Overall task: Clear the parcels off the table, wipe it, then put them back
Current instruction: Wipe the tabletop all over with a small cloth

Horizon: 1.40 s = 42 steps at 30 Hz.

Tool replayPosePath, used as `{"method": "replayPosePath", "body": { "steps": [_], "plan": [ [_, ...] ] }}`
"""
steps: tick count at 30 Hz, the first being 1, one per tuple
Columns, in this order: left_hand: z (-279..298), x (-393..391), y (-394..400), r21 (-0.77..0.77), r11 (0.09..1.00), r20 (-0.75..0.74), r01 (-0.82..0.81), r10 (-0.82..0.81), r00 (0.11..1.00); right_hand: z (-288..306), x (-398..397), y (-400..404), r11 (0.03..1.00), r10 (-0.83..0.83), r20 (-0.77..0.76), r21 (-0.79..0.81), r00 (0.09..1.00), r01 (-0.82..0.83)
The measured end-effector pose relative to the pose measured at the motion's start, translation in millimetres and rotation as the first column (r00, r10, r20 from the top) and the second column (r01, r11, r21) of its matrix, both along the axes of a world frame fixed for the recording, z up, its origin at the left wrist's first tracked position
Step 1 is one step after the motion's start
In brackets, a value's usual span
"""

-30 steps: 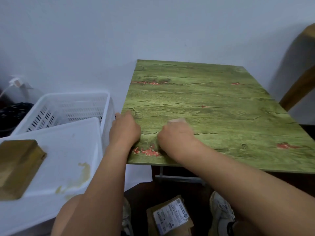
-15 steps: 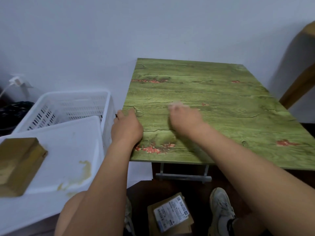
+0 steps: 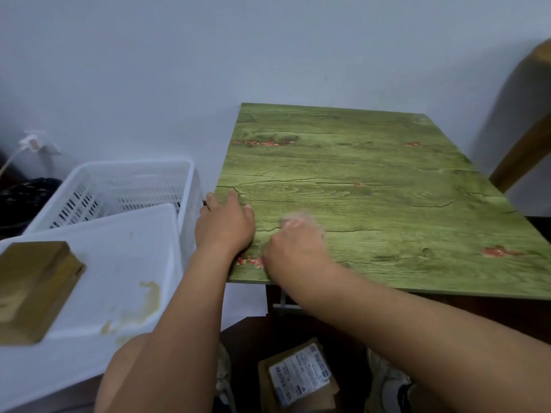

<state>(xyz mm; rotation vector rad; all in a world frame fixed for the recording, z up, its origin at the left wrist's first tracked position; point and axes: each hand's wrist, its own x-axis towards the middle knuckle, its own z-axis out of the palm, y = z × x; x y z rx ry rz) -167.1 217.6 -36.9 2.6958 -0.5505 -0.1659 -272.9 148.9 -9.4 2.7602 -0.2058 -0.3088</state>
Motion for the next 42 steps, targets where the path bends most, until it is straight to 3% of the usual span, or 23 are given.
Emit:
{"method": "replayPosePath", "body": {
  "steps": [2,4,6,8,9,10,12,14,16,18,19,20,22,24,26,29,33,35,39,42],
  "plan": [
    [1,-1,0,-0.003,1.000,-0.007,-0.001,0.001,1.000,3,2,-13,0.991,0.119,0.173,0.045,0.978,-0.128],
    [1,-3,0,-0.003,1.000,-0.001,0.004,-0.004,1.000,7,5,-49,0.993,0.088,0.251,0.052,0.964,-0.104],
    [2,-4,0,0.001,1.000,-0.002,0.010,-0.010,1.000,7,-1,-63,0.997,-0.031,0.148,-0.068,0.988,0.041],
    [1,-4,0,0.009,1.000,-0.003,0.000,0.000,1.000,4,-10,-39,0.979,-0.032,-0.056,-0.202,0.998,0.020],
    [1,-4,0,0.009,1.000,-0.006,-0.006,0.006,1.000,2,-14,-25,0.986,0.018,-0.111,-0.162,0.994,-0.036],
    [1,-3,-1,0.008,1.000,-0.010,-0.011,0.011,1.000,0,-17,-17,0.993,0.071,-0.112,-0.082,0.991,-0.081],
    [1,-2,-3,0.005,1.000,-0.010,-0.018,0.018,1.000,5,-13,-24,0.998,0.058,0.062,0.030,0.996,-0.060],
    [1,-2,-3,0.003,1.000,-0.008,-0.013,0.013,1.000,11,-11,-43,1.000,-0.008,0.150,-0.018,0.989,0.011],
    [1,-3,-2,0.002,1.000,-0.004,-0.008,0.008,1.000,11,-16,-41,0.985,-0.048,0.020,-0.166,0.999,0.051],
    [1,-2,-1,0.002,1.000,-0.003,-0.012,0.012,1.000,7,-21,-16,0.989,-0.033,-0.128,-0.146,0.991,0.014],
    [1,-2,-1,0.000,1.000,-0.005,-0.014,0.014,1.000,7,-23,-5,0.997,0.008,-0.132,-0.077,0.991,-0.019],
    [1,-1,-2,-0.004,1.000,-0.003,-0.018,0.018,1.000,8,-21,-2,0.999,0.048,-0.063,0.004,0.997,-0.048],
    [2,-1,-1,-0.011,1.000,-0.002,-0.024,0.024,1.000,14,-13,-15,0.997,0.082,0.107,0.007,0.991,-0.083],
    [3,-4,-1,-0.015,1.000,-0.008,-0.015,0.015,1.000,15,-12,-34,0.999,-0.030,0.156,-0.022,0.987,0.034],
    [4,-5,-1,-0.016,1.000,-0.002,-0.008,0.008,1.000,15,-18,-30,0.980,-0.187,0.036,-0.059,0.982,0.189],
    [3,-2,0,-0.023,1.000,0.001,-0.018,0.018,1.000,15,-32,7,0.988,-0.151,-0.171,-0.032,0.974,0.148],
    [4,-2,-2,-0.033,0.999,-0.001,-0.031,0.031,1.000,14,-24,-17,0.992,0.059,0.043,0.111,0.997,-0.063],
    [4,-3,-1,-0.039,0.999,-0.008,-0.024,0.024,1.000,13,-26,-42,0.992,0.012,0.075,0.124,0.997,-0.022],
    [4,-3,0,-0.041,0.999,-0.003,-0.024,0.024,1.000,7,-46,-33,0.973,-0.225,-0.041,-0.054,0.973,0.223],
    [5,-3,-2,-0.045,0.998,-0.008,-0.038,0.038,0.999,2,-60,3,0.995,-0.101,-0.148,-0.022,0.984,0.099]
  ]
}}
